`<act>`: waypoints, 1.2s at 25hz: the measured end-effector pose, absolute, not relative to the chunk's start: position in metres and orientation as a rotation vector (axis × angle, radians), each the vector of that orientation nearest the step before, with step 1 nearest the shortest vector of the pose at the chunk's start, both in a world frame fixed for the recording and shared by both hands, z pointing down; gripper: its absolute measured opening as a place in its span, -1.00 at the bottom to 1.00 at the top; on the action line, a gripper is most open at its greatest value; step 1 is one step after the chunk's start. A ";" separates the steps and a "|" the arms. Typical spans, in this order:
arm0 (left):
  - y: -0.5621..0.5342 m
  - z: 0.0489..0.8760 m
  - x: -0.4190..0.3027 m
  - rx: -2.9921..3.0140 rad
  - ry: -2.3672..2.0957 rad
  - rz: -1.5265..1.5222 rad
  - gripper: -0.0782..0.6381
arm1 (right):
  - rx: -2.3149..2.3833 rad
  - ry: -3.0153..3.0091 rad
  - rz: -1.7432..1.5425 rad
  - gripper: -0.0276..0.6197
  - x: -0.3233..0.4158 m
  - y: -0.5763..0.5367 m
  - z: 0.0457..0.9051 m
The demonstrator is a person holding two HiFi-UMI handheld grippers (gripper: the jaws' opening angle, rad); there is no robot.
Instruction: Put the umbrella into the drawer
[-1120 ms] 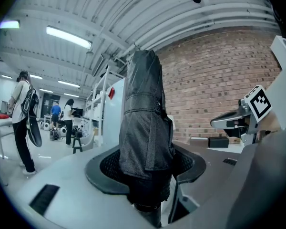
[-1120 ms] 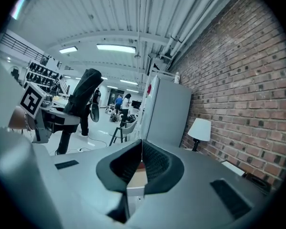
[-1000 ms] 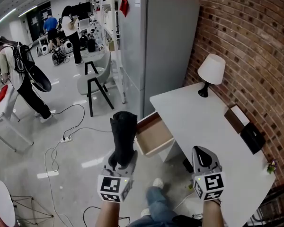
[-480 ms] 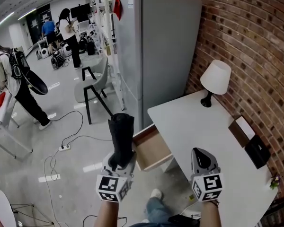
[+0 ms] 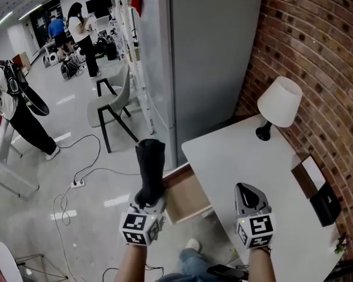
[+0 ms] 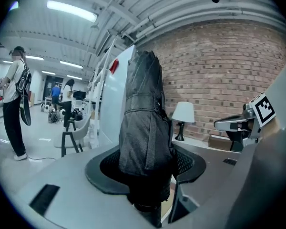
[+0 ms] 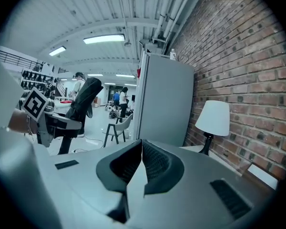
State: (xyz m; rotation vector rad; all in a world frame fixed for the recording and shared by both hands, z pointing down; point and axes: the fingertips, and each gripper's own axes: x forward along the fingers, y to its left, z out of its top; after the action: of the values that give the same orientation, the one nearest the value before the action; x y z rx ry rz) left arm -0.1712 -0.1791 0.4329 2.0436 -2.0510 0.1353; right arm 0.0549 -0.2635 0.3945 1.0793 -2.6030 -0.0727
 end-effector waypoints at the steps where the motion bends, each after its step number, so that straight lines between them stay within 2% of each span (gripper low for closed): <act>1: -0.187 0.440 -0.172 2.028 -2.038 0.143 -0.13 | 1.065 -2.599 -0.068 -0.91 0.052 -0.271 0.398; 12: -0.239 0.517 -0.178 1.862 -1.891 0.185 -0.13 | 0.966 -2.554 0.039 -0.91 0.028 -0.318 0.447; 30: -0.248 0.615 -0.188 1.722 -1.545 0.214 -0.13 | 1.048 -2.381 0.277 -0.91 -0.002 -0.328 0.509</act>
State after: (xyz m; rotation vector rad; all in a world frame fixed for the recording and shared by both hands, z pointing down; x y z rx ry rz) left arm -0.1882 -0.2479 0.6147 1.7215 -1.5446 0.2144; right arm -0.0021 -0.3278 0.5089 1.0483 -2.3814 0.2768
